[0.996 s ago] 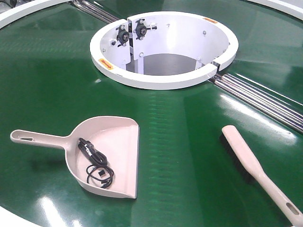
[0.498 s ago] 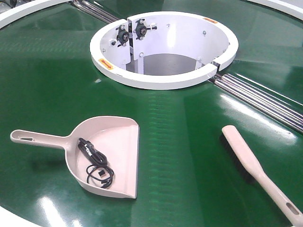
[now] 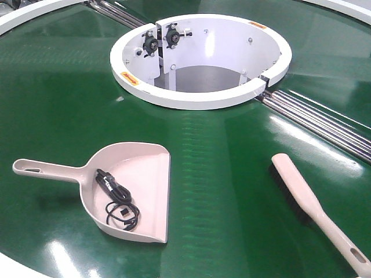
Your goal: Clean and inspect green conveyor with broom and dustpan
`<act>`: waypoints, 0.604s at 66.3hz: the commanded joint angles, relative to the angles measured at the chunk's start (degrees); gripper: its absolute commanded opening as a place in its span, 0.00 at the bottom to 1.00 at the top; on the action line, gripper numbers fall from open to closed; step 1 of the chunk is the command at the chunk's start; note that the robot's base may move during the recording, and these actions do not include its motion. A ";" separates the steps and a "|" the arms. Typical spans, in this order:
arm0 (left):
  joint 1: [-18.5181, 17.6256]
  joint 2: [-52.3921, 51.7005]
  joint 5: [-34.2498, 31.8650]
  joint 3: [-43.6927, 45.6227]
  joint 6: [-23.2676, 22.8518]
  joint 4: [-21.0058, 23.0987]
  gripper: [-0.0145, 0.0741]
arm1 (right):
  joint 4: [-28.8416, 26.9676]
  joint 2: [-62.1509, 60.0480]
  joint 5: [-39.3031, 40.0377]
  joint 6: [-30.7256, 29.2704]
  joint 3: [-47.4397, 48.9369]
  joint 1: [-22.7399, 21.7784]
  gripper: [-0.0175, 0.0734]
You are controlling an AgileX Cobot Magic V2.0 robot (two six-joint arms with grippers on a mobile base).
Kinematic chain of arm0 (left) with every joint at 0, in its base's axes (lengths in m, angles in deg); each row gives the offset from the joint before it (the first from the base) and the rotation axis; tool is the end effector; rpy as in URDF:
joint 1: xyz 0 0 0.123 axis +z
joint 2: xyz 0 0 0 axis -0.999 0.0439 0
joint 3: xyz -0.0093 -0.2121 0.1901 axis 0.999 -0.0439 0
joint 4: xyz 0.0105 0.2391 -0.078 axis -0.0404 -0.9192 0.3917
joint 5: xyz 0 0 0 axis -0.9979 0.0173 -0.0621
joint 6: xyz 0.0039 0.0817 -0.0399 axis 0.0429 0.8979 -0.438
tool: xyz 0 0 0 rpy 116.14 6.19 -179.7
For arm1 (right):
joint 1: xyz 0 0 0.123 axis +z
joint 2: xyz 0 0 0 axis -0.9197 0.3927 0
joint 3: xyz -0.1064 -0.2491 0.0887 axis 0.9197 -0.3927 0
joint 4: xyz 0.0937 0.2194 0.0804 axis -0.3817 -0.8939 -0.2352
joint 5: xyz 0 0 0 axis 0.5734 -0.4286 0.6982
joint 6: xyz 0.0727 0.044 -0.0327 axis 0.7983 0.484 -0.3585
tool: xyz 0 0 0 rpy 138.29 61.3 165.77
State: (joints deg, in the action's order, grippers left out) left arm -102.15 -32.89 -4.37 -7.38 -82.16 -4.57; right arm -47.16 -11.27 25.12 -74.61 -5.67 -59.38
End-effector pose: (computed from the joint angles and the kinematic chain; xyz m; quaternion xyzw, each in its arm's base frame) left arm 0.0570 -0.0149 0.2062 0.1203 0.6720 -0.0578 0.7284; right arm 0.0369 0.0057 0.2525 -0.0835 0.7320 0.0177 0.6760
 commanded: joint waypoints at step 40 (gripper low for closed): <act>7.22 -2.80 2.55 -1.97 -3.65 3.05 0.16 | -0.01 -0.49 4.00 -0.14 1.38 -0.33 0.18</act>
State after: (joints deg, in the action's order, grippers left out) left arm -95.11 -34.80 0.62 -7.58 -85.09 -2.18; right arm -47.16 -11.27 25.07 -74.61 -5.67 -59.38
